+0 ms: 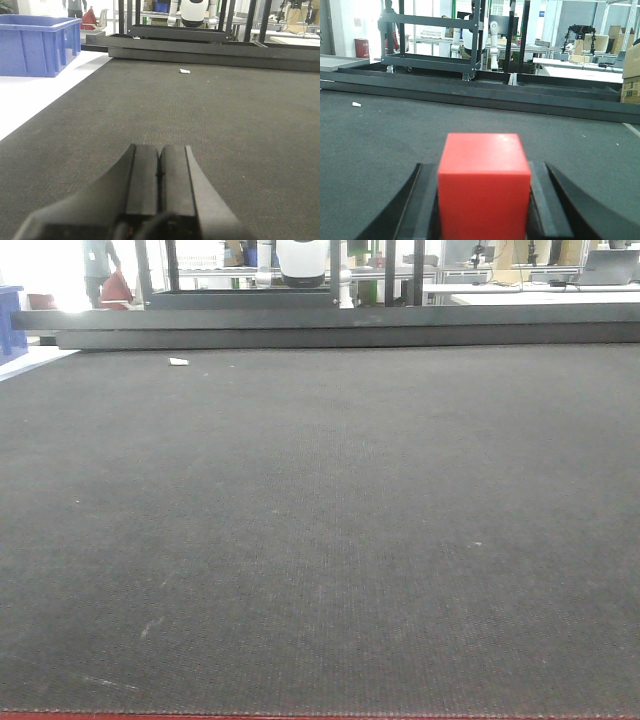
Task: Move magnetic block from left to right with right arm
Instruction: 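Drive the base away from the table holding the cube in the right gripper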
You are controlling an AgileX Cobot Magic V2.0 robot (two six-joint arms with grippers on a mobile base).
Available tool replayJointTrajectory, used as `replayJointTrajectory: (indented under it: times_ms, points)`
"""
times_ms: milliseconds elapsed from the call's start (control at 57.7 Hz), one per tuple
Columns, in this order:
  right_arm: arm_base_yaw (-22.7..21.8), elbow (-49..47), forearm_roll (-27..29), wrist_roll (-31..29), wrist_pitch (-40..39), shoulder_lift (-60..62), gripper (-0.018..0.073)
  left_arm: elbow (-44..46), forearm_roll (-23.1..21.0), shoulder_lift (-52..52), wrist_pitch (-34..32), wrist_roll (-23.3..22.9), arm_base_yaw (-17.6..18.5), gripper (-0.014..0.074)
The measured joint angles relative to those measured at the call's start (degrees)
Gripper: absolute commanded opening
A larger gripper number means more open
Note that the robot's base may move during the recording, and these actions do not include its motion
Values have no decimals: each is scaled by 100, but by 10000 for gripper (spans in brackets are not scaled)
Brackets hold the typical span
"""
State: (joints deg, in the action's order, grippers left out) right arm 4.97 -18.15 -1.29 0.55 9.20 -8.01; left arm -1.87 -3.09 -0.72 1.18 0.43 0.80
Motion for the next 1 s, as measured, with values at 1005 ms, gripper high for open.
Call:
replayJointTrajectory:
  times_ms: [1005]
  points:
    - [0, 0, 0, 0, 0, 0, 247, 0, 0, 0, 0, 0, 0, -126]
